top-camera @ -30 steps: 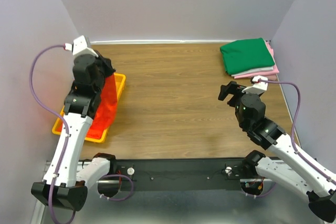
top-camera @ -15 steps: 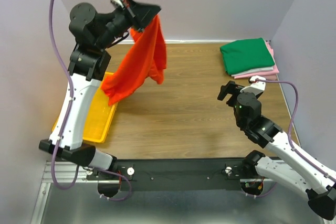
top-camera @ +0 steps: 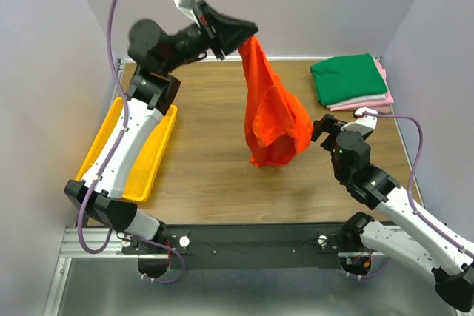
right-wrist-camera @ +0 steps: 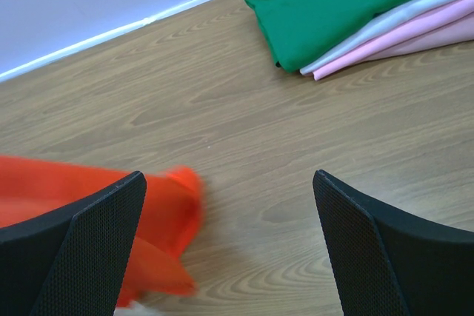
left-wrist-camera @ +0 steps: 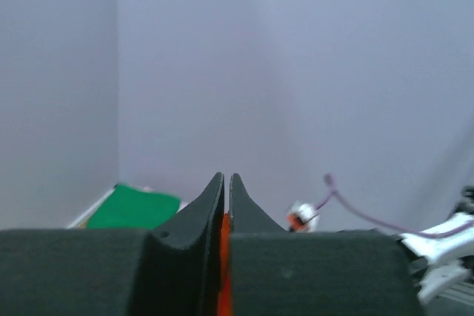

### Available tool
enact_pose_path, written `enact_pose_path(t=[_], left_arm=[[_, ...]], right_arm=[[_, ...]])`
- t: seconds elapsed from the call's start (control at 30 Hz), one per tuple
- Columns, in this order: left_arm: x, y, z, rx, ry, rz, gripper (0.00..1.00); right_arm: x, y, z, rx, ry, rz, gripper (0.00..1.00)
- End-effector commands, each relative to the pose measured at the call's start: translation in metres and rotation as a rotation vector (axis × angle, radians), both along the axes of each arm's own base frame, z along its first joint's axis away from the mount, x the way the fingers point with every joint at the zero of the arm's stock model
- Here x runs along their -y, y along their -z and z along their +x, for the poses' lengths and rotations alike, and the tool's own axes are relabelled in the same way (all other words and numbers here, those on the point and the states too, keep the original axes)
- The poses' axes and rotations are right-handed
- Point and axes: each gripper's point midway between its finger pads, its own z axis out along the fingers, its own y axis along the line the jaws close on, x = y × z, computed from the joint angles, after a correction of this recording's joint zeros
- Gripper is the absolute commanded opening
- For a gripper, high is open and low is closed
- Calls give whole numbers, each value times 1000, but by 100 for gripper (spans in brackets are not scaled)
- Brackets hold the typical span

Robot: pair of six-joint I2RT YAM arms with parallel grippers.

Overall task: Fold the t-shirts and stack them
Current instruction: Move the tshirt to the center of the board

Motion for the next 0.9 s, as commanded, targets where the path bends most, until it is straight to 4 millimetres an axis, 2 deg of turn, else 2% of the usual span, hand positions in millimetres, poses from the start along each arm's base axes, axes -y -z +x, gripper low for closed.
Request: enact_pose_path(t=[0.0, 0.03, 0.07, 0.1, 0.13, 0.2, 0.23, 0.27, 0.3, 0.37, 0.4, 0.47, 0.5, 0.6, 0.7, 0.77, 0.8, 0.83, 0.87], left_arm=[[-18, 118, 77, -216, -223, 98, 28], [-46, 139, 107, -284, -394, 84, 49], [-61, 168, 124, -355, -488, 99, 55], [-76, 211, 141, -441, -587, 142, 59], [-104, 243, 158, -517, -768, 191, 62], [-120, 296, 163, -605, -882, 283, 63], [-126, 311, 159, -633, -942, 313, 64], [-124, 321, 155, -644, -950, 329, 64], [-122, 344, 146, -669, -955, 370, 64], [-110, 354, 130, -671, -948, 389, 64], [-105, 375, 118, -706, -929, 414, 64], [-77, 376, 95, -681, -834, 411, 63], [-69, 392, 83, -702, -804, 435, 63], [-45, 409, 58, -730, -725, 462, 63], [-2, 428, 25, -749, -603, 497, 61], [18, 442, 15, -758, -565, 532, 61], [30, 438, 14, -746, -547, 532, 61], [44, 456, 8, -746, -525, 590, 60], [51, 460, 8, -746, -522, 608, 59]], right_arm=[[8, 2, -5, 5, 34, 4, 100], [8, 4, -5, 1, 31, 1, 100], [8, 6, -5, -3, 30, 0, 100], [8, 6, -5, -4, 30, -1, 100], [7, 7, -5, -8, 27, -3, 100], [5, 12, -4, -23, 19, -10, 100], [3, 17, -2, -37, 20, -18, 100], [3, 21, -1, -48, 21, -25, 100], [2, 24, 0, -59, 25, -31, 100], [-2, 33, 4, -88, 23, -49, 100], [-3, 35, 5, -97, 22, -52, 100], [-8, 46, 7, -127, 11, -61, 100], [-9, 50, 7, -137, 7, -59, 100], [-14, 66, 7, -176, -3, -53, 100], [-16, 80, 6, -209, 0, -50, 100], [-17, 85, 6, -221, 0, -42, 100], [-18, 86, 6, -225, -2, -40, 100], [-18, 87, 6, -227, 3, -38, 100], [-19, 88, 6, -229, -1, -34, 100]])
